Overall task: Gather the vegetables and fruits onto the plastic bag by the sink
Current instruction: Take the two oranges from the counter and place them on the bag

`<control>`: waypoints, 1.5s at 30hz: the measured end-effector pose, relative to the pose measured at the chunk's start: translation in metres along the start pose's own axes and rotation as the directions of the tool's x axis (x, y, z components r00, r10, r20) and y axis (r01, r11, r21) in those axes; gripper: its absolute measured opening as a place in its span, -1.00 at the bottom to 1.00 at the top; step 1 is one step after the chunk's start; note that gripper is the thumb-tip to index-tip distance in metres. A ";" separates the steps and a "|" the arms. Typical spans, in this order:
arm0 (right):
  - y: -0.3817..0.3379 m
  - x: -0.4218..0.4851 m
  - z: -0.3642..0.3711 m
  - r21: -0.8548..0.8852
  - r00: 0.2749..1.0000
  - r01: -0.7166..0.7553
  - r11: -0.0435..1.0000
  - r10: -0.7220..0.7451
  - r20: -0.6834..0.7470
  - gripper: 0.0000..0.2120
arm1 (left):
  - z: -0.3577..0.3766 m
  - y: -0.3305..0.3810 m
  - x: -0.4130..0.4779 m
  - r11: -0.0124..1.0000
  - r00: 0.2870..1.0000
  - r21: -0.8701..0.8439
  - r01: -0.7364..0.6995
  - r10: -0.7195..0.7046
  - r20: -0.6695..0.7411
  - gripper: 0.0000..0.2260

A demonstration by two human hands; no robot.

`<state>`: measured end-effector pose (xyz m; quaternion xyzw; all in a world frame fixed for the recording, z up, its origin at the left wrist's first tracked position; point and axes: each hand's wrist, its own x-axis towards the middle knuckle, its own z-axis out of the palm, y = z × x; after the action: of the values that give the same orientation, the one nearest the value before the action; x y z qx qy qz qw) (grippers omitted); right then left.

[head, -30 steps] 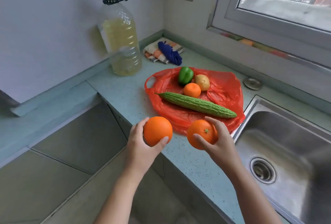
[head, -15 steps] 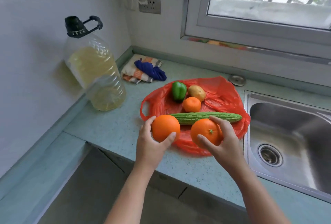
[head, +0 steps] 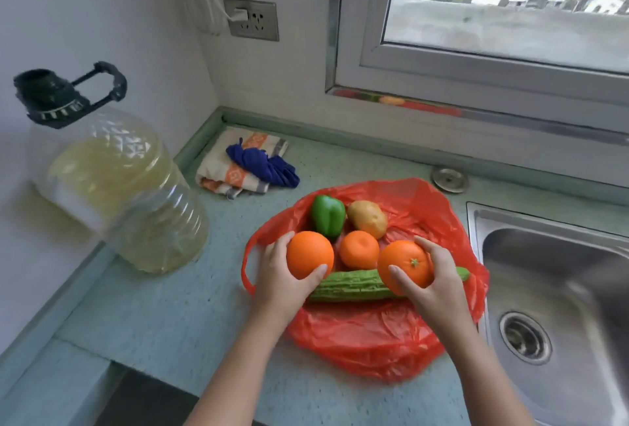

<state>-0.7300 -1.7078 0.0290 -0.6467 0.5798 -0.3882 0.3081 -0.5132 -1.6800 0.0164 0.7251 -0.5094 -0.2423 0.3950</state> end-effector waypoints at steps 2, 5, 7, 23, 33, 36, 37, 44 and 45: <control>0.010 0.016 0.004 -0.013 1.000 -0.018 1.000 0.018 -0.007 -0.48 | 0.007 -0.004 0.018 0.999 1.000 0.036 0.013 -0.013 0.009 -0.36; 0.025 0.040 0.006 -0.044 0.998 -0.044 0.998 0.043 -0.042 -0.46 | 0.017 -0.012 0.037 0.997 0.998 0.075 0.035 -0.040 0.058 -0.35; 0.031 0.054 0.008 -0.056 0.996 -0.073 0.996 0.069 -0.059 -0.45 | 0.024 -0.016 0.045 0.994 0.995 0.109 0.031 -0.042 0.094 -0.34; 0.067 0.074 0.026 -0.136 0.991 -0.104 0.985 0.113 0.067 -0.42 | 0.050 -0.027 0.060 0.981 0.971 0.190 0.034 -0.077 0.225 -0.29; 0.072 0.073 0.028 -0.149 0.984 -0.126 0.981 0.142 0.103 -0.40 | 0.052 -0.026 0.065 0.962 0.960 0.268 -0.043 -0.034 0.278 -0.23; 0.073 0.074 0.029 -0.148 0.983 -0.136 0.980 0.152 0.104 -0.39 | 0.053 -0.024 0.062 0.964 0.966 0.260 -0.051 -0.018 0.259 -0.23; 0.074 0.074 0.029 -0.148 0.982 -0.142 0.979 0.159 0.105 -0.39 | 0.053 -0.023 0.061 0.965 0.968 0.257 -0.049 -0.018 0.251 -0.23; 0.076 0.075 0.031 -0.153 0.978 -0.152 0.976 0.172 0.121 -0.35 | 0.054 -0.024 0.057 0.970 0.978 0.234 -0.065 0.016 0.209 -0.30; 0.076 0.075 0.032 -0.153 0.977 -0.153 0.976 0.173 0.122 -0.34 | 0.055 -0.025 0.058 0.969 0.978 0.236 -0.069 0.018 0.210 -0.30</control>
<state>-0.7398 -1.7942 -0.0408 -0.6420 0.6352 -0.2744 0.3303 -0.5199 -1.7471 -0.0322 0.7274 -0.5892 -0.2434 0.2539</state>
